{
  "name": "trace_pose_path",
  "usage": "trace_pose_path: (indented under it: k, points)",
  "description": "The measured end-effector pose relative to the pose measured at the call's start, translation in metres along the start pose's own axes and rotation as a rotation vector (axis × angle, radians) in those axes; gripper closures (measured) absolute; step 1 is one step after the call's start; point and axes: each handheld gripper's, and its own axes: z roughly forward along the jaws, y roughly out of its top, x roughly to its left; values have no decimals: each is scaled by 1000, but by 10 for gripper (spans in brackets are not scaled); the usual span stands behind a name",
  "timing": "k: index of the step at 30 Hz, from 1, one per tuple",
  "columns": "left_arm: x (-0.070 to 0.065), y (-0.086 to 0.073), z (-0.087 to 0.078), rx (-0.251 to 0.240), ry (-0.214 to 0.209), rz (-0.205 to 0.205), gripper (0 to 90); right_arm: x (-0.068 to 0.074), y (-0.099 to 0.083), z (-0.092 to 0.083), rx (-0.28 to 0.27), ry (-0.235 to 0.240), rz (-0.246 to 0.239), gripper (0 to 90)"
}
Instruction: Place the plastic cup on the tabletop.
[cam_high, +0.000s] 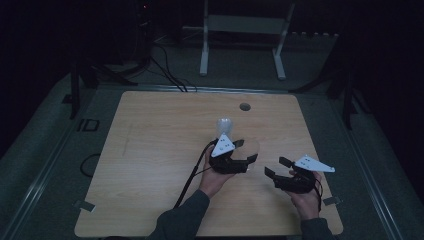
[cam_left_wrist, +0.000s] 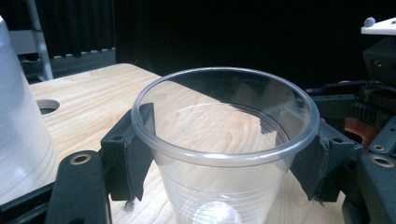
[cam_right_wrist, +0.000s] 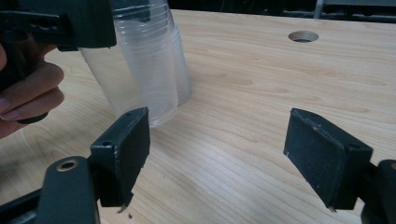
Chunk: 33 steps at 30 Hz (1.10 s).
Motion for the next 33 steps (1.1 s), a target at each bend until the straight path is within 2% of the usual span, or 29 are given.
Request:
trace_pose_path:
  k: [19,33]
  points:
    - [5,-10,1,14,28,2,292,-2,-2,-3,-2,-7,7,224]
    - [4,-15,3,24,23,-2,292,-4,-2,-4,-4,-10,12,224]
